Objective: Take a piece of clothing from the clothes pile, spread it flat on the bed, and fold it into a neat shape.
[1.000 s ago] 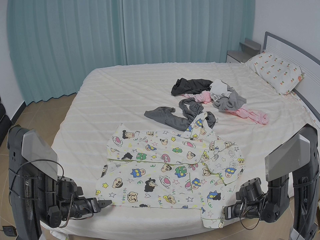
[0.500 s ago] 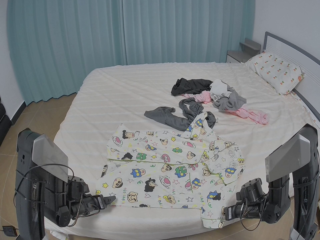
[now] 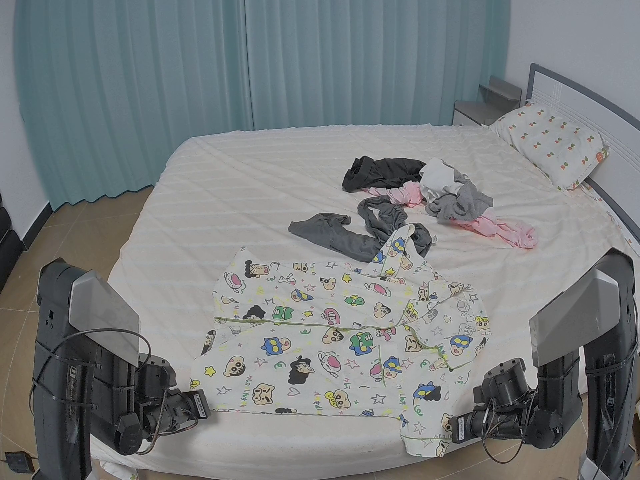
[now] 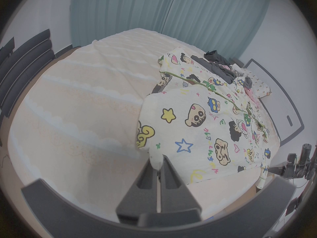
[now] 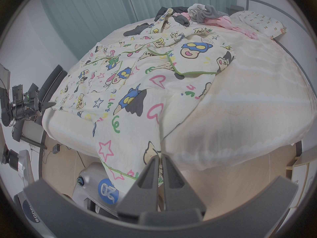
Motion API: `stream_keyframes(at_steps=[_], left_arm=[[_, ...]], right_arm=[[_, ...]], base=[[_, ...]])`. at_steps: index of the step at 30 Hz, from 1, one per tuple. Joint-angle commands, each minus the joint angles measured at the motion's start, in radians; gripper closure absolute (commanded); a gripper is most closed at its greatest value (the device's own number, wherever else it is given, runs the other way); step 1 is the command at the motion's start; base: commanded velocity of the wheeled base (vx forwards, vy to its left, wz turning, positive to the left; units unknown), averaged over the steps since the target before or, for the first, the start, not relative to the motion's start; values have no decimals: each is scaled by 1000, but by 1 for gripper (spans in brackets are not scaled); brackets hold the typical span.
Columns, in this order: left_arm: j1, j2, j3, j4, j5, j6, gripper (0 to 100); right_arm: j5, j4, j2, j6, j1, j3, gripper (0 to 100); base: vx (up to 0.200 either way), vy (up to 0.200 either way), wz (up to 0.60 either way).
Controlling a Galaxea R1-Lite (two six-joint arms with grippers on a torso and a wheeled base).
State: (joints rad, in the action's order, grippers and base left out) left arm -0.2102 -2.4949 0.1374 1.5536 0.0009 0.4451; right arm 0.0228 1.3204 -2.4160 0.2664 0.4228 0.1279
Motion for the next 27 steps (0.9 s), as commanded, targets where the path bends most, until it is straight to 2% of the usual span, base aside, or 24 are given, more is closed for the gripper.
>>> stream_keyframes(at_steps=[1,7,11,18,24,26,27], left_arm=[[-1,8,-42,14,1,-9,100],[-1,28,-85,14,1,-42,100],[-1,30,-128,14,-1,-95,100],[-6,31,-137,6,1,-105,100],[-6,48,-137,-79,-1,-141,100],[-6,47,-137,-78,-1,-143,100],[-5,45,-137,-78,-1,-143,100]], right_arm=[[-1,0,5,-26,-4,-24,100],[-1,0,5,-44,-7,-37,100],[-3,0,1,-75,-9,-59,100],[-12,0,0,-88,-9,-74,100],[-15,0,0,-93,-10,-74,100],[-20,0,0,-93,-10,-74,100],[-47,3,1,-92,-10,-71,100]], base=[[0,0,0],[0,0,0],[0,0,0],[0,0,0],[0,0,0],[0,0,0],[0,0,0]])
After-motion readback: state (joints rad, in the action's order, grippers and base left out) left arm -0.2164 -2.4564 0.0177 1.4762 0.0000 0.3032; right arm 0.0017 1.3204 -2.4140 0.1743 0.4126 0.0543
